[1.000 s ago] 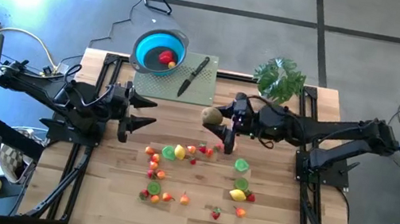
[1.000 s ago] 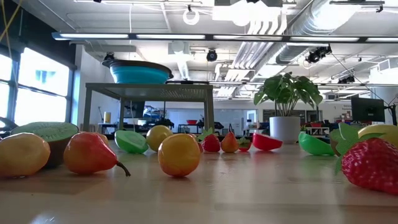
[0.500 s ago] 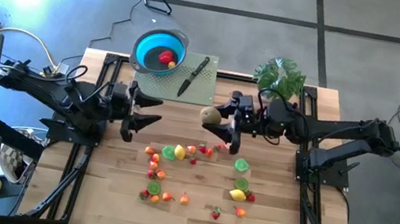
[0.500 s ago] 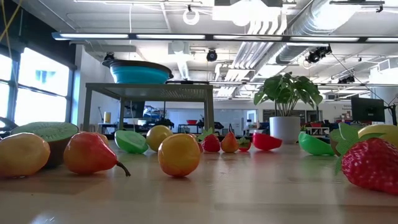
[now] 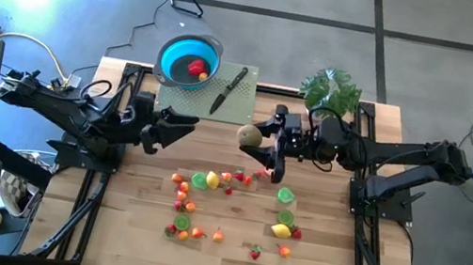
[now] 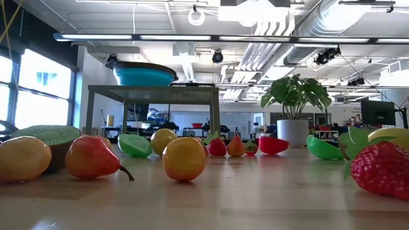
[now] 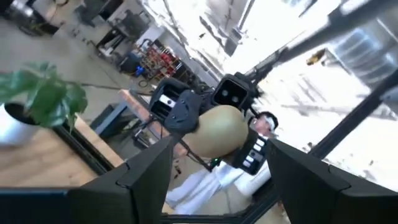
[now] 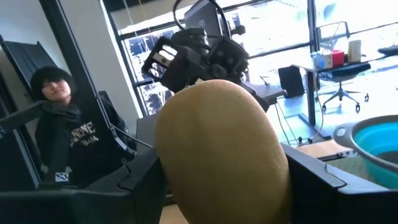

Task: Pick & Place Fruit
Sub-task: Put the kiwi into the strainer bowl on the shelf

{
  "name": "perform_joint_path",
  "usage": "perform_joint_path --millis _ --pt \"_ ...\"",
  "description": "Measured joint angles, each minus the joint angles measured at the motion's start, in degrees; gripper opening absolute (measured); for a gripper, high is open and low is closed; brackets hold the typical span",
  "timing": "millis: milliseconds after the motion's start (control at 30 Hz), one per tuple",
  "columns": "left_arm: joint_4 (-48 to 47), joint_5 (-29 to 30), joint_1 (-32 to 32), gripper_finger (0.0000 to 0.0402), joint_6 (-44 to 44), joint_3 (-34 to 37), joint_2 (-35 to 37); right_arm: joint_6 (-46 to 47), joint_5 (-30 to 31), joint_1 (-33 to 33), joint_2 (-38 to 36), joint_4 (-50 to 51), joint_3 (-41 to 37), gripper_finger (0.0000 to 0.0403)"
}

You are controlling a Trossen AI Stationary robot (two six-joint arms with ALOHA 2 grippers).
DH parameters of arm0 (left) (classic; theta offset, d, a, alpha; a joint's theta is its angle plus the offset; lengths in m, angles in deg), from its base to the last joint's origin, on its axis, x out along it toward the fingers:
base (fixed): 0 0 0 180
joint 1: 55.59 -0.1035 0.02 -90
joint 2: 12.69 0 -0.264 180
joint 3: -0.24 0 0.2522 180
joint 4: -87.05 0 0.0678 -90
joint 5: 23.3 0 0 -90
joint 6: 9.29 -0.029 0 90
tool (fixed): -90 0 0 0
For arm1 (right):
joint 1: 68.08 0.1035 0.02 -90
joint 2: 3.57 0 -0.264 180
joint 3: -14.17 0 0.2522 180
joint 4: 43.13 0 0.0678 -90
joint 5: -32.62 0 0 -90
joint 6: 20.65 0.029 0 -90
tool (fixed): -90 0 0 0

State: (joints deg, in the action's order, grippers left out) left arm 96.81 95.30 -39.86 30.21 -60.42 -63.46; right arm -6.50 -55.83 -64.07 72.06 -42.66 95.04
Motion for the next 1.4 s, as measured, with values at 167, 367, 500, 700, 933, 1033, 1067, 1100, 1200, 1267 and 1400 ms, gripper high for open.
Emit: perform_joint_path --millis 167,367,500,700,933,1033,1067,1100,1200,1267,1400 --pt "0.29 0.08 -0.02 0.0248 -0.18 -0.02 -1.29 -0.92 0.00 0.00 0.00 -0.72 0.00 0.0243" --pt "0.51 0.08 0.03 0.0248 -23.45 -0.02 -3.52 0.98 -0.42 -0.03 0.00 -0.49 -0.02 0.0243" --pt "1.29 2.93 0.02 0.0248 -30.22 -0.02 -3.34 2.56 -0.95 -0.77 0.00 -0.25 -0.02 0.0243" --pt "1.34 5.22 -0.02 0.0248 -30.29 -0.04 0.96 2.70 -2.15 -3.13 0.00 -0.76 -0.04 0.0243" --pt "-0.62 5.65 -0.02 0.0248 -31.15 -0.04 2.26 2.63 -5.26 -7.10 0.58 -1.94 -0.04 0.0243" --pt "-1.20 8.47 -0.02 0.0248 -33.43 -0.04 2.87 3.15 -7.70 -9.07 0.83 -2.45 -0.07 0.0243" --pt "-1.53 9.14 -0.02 0.0248 -33.55 -0.04 3.29 3.15 -8.00 -9.51 1.27 -2.72 -0.07 0.0243" --pt "-2.00 9.66 -0.02 0.0248 -33.63 -0.04 3.81 3.14 -7.97 -9.83 1.67 -3.29 -0.06 0.0243" --pt "-5.59 13.29 -0.02 0.0248 -33.57 -0.07 5.27 3.06 -8.04 -11.05 2.07 -3.32 -0.06 0.0243" --pt "-8.91 13.84 -0.02 0.0248 -32.36 -0.05 6.32 2.66 -8.21 -11.53 3.05 -5.14 -0.09 0.0243" --pt "-12.35 13.36 -0.02 0.0248 -30.23 -0.04 7.35 2.34 -9.59 -12.64 3.71 -6.79 -0.04 0.0243"
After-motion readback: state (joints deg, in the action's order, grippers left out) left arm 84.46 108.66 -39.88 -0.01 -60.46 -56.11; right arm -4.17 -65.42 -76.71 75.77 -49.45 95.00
